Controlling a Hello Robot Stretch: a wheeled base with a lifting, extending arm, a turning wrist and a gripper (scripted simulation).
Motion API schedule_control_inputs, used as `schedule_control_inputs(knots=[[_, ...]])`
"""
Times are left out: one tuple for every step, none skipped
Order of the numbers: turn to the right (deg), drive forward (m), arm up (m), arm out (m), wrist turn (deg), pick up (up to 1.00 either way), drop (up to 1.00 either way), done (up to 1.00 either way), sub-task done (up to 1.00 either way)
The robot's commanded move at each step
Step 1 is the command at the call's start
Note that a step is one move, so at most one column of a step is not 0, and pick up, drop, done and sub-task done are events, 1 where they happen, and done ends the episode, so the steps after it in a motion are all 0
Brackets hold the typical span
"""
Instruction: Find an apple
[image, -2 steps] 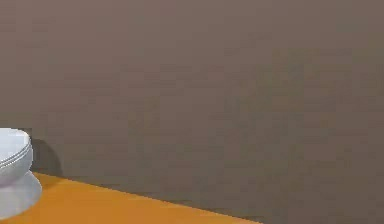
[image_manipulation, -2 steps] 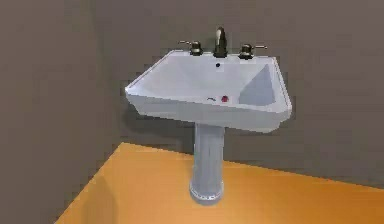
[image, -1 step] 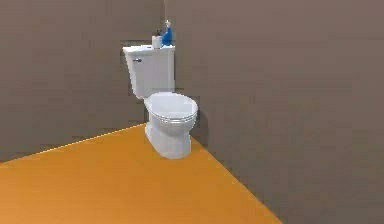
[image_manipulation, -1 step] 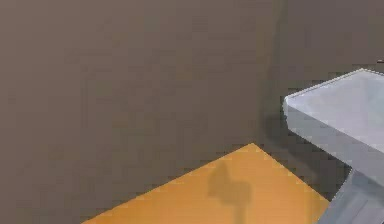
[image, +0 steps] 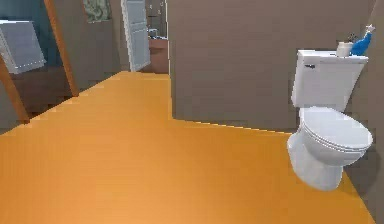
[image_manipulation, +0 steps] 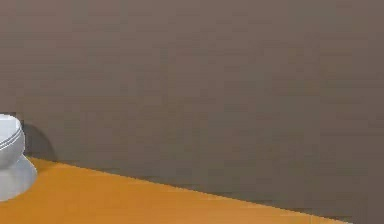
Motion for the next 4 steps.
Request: schedule_control_inputs(knots=[[-15.0, 0.0, 0.0, 0.0, 0.0, 0.0, 0.0, 0.0, 0.0], [0.0, 1.0, 0.0, 0.0, 0.0, 0.0, 0.0, 0.0, 0.0], [0.0, 1.0, 0.0, 0.0, 0.0, 0.0, 0.0, 0.0, 0.0], [0.0, 0.55, 0.0, 0.0, 0.0, 0.0, 0.0, 0.0, 0.0]])
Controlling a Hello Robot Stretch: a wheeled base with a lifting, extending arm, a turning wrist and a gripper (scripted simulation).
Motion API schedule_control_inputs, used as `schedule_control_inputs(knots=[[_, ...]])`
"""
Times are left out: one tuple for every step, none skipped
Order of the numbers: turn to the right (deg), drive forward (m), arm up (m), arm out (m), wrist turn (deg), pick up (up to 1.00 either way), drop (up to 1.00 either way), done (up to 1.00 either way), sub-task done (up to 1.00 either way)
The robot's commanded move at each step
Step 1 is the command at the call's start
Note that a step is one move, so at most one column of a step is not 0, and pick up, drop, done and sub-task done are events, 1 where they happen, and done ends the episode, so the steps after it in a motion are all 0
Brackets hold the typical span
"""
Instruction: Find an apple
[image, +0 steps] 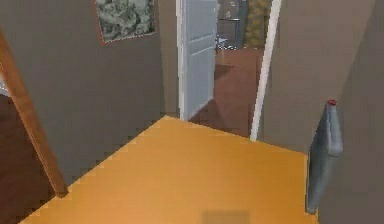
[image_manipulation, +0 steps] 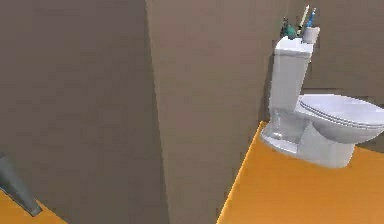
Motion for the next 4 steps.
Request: schedule_control_inputs(knots=[[9.0, 0.0, 0.0, 0.0, 0.0, 0.0, 0.0, 0.0, 0.0], [3.0, 0.0, 0.0, 0.0, 0.0, 0.0, 0.0, 0.0, 0.0], [0.0, 1.0, 0.0, 0.0, 0.0, 0.0, 0.0, 0.0, 0.0], [0.0, 1.0, 0.0, 0.0, 0.0, 0.0, 0.0, 0.0, 0.0]])
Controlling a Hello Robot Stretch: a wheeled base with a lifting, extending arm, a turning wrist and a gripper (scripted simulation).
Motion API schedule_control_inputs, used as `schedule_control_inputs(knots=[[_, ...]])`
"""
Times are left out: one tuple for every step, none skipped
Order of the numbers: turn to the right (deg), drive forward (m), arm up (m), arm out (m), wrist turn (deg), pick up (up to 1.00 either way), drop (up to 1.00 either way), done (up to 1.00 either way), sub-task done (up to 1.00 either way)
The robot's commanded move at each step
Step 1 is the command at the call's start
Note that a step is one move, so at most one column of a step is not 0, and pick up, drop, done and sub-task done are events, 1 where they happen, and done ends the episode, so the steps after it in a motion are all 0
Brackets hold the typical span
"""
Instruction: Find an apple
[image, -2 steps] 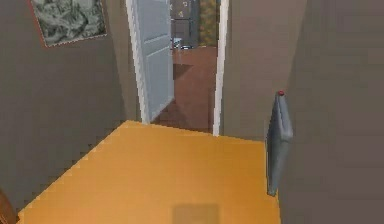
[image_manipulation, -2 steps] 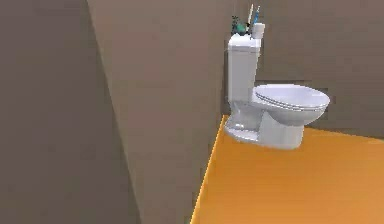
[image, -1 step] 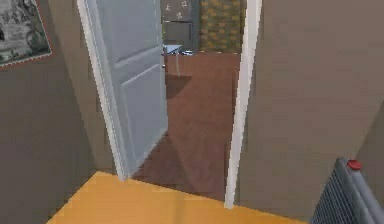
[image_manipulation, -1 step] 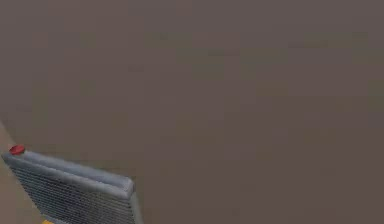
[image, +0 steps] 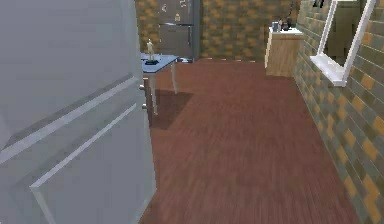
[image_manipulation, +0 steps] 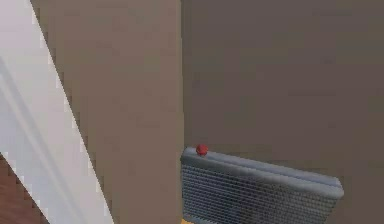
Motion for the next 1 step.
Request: schedule_control_inputs(knots=[[3.0, 0.0, 0.0, 0.0, 0.0, 0.0, 0.0, 0.0, 0.0]])
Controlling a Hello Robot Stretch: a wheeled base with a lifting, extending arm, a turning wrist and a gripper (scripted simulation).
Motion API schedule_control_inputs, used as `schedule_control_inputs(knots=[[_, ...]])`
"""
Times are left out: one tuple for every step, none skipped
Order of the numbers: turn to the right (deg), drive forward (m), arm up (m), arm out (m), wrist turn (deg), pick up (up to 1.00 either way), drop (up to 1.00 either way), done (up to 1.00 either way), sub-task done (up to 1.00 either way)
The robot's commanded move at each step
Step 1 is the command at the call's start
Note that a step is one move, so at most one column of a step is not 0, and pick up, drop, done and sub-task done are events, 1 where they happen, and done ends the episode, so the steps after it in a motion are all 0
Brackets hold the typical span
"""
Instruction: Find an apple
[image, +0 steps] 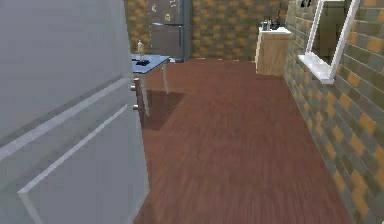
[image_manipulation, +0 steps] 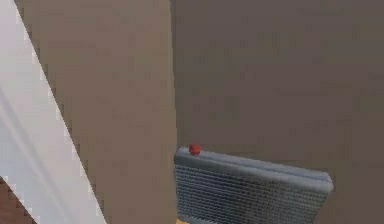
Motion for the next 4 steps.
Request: schedule_control_inputs(knots=[[-45.0, 0.0, 0.0, 0.0, 0.0, 0.0, 0.0, 0.0, 0.0], [0.0, 0.15, 0.0, 0.0, 0.0, 0.0, 0.0, 0.0, 0.0], [45.0, 0.0, 0.0, 0.0, 0.0, 0.0, 0.0, 0.0, 0.0], [6.0, 0.0, 0.0, 0.0, 0.0, 0.0, 0.0, 0.0, 0.0]])
